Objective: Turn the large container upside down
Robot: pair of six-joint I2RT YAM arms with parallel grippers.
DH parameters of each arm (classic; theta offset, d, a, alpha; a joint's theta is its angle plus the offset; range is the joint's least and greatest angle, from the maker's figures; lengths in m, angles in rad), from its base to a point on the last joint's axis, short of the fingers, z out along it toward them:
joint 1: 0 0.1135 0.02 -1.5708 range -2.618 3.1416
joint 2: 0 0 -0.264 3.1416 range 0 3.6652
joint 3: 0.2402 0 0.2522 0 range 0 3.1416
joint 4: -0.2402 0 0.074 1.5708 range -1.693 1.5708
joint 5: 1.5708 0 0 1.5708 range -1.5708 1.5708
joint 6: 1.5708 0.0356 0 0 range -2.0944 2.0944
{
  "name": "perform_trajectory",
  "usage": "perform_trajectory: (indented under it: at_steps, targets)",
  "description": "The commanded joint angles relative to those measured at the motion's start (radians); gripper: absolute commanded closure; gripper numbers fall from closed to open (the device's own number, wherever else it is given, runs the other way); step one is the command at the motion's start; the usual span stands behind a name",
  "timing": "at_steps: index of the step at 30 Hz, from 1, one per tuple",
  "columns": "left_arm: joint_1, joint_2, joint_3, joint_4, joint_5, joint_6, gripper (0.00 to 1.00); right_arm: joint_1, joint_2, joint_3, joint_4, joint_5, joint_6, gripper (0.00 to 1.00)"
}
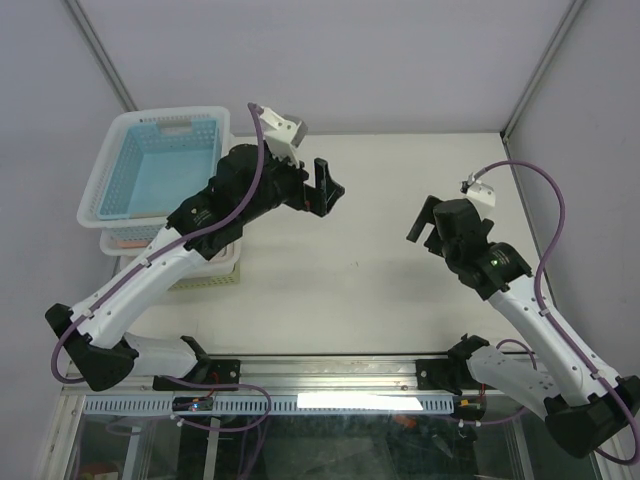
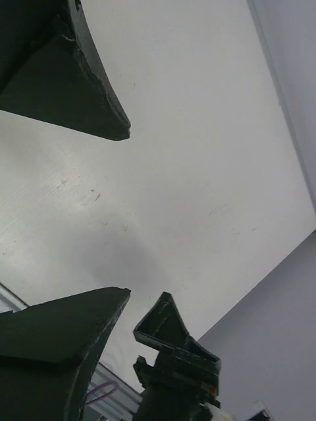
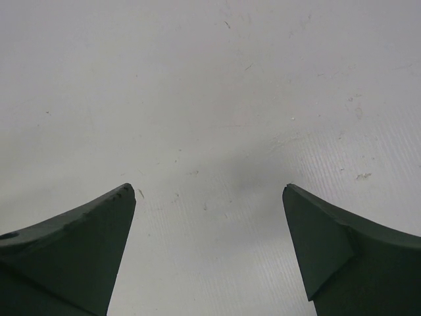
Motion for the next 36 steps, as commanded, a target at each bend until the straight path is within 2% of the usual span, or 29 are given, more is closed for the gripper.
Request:
perform_trajectory:
  at_steps: [1,3,6,9,13,17,23,29,36]
  targets:
    - [-0.002,-0.019,0.158,0.034,-0.163,0.059,0.01,-0.004,0.005,0.032,0.058,-0.02,0.02,0.01]
    - [0.005,0.016,0.257,-0.059,-0.315,0.072,0.01,-0.004,0.014,0.04,0.064,-0.047,0.02,0.01]
    - [0.068,0.155,0.503,-0.36,-0.503,0.047,0.01,-0.004,0.034,0.067,0.054,-0.092,0.028,0.01]
    - [0.176,0.215,0.615,-0.54,-0.525,-0.005,0.01,-0.004,0.042,0.072,0.052,-0.117,0.034,0.01]
    - [0.296,0.162,0.565,-0.56,-0.548,-0.036,0.04,-0.004,0.045,0.069,0.061,-0.126,0.039,0.01]
    - [0.443,0.155,0.549,-0.591,-0.448,-0.03,0.1,-0.003,0.048,0.074,0.061,-0.135,0.042,0.01]
    - [0.544,0.154,0.464,-0.584,-0.335,-0.046,0.16,-0.004,0.049,0.072,0.063,-0.136,0.043,0.01]
    - [0.57,0.155,0.419,-0.555,-0.243,-0.039,0.22,-0.004,0.05,0.08,0.047,-0.132,0.039,0.01]
    - [0.571,0.155,0.356,-0.55,-0.301,-0.024,0.32,-0.003,0.056,0.096,0.037,-0.125,0.032,0.01]
